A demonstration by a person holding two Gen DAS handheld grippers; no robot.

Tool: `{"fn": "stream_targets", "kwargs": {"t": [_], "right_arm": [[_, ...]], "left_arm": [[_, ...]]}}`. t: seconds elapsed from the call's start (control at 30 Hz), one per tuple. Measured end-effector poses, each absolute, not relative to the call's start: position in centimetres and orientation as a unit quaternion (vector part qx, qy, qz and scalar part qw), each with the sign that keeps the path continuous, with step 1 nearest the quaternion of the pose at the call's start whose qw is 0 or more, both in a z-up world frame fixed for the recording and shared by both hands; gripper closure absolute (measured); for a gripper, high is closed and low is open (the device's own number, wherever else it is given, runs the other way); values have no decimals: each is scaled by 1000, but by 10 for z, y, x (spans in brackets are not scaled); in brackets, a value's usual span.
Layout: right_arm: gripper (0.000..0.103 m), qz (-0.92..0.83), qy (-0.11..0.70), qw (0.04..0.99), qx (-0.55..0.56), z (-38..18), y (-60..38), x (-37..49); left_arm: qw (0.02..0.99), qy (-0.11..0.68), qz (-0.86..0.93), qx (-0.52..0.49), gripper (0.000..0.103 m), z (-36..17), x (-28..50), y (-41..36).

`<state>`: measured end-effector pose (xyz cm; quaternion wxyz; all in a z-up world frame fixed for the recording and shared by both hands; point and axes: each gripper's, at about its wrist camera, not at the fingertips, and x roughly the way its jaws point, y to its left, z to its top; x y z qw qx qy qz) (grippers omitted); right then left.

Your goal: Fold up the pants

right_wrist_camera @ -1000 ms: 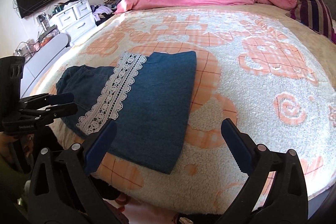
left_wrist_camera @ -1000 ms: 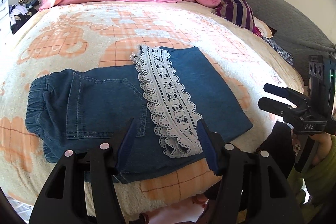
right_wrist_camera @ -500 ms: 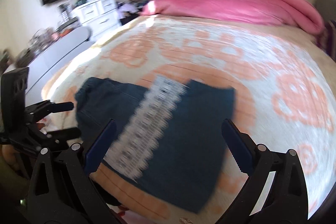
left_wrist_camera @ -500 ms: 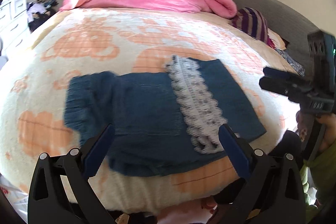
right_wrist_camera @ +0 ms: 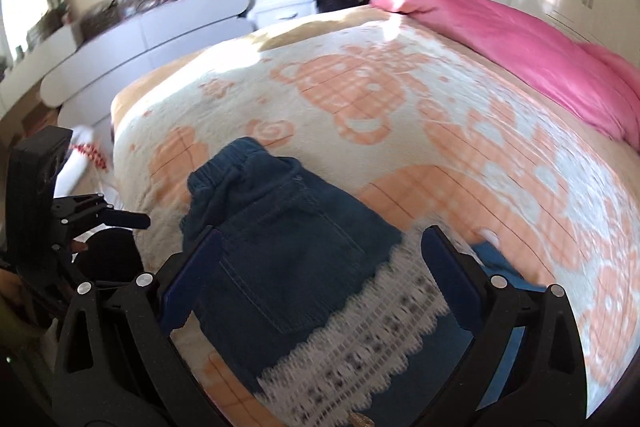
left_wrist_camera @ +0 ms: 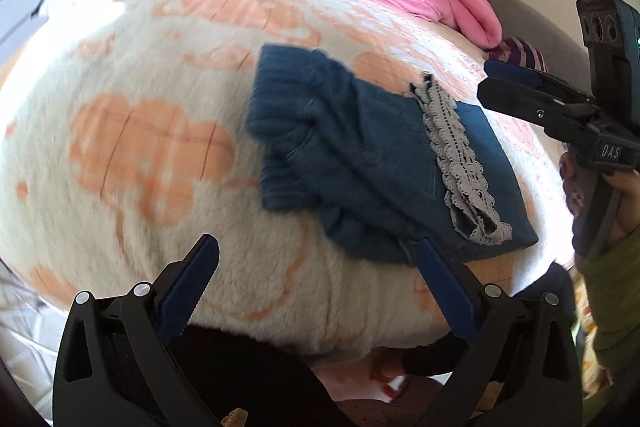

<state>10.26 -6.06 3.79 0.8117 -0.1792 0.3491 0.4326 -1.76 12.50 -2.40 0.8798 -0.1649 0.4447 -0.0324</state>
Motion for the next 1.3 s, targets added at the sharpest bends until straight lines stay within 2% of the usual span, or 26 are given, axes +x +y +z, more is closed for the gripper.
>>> {"fn": "stream_targets", "kwargs": {"t": [0.43,0.47,0.5,0.53,0.63,0.67,0.73,0.8,0.97,1.03,1.07,1.1,1.13,1.2,1.3], "right_arm": [[9,474,373,765,-225,24,-2,114],[9,478,377,761,-224,24,1,117],[9,484,381,756,-220,24,6,121],[9,488,384,752,-219,24,9,124],[9,500,394,739,-220,22,25,131],[9,504,398,734,-222,20,31,133],[9,512,403,724,-225,17,39,136],[9,521,412,711,-233,11,52,139],[9,539,449,675,-229,-10,73,149],[20,540,466,664,-223,-19,75,153],[41,549,480,649,-214,-25,75,154],[48,554,485,644,-207,-27,74,155],[51,557,482,646,-201,-27,70,154],[66,563,476,650,-185,-22,60,154],[72,569,459,665,-149,-7,33,160]], "left_arm": [[852,429,-96,-283,7,-41,-7,123],[852,427,-96,-288,10,-42,-6,123],[850,424,-96,-299,21,-44,-4,125],[848,421,-98,-307,27,-45,-2,126],[837,420,-108,-334,38,-52,5,128],[835,420,-111,-338,47,-53,6,127],[835,419,-110,-341,49,-55,7,127],[836,418,-108,-339,56,-57,8,127],[833,416,-106,-349,57,-59,10,130],[834,415,-105,-348,56,-60,14,129],[835,416,-105,-346,56,-60,15,128],[836,416,-104,-343,57,-60,16,127],[836,414,-103,-344,57,-59,16,126],[840,407,-101,-345,58,-54,17,124],[854,394,-108,-323,58,-39,19,115]]}}
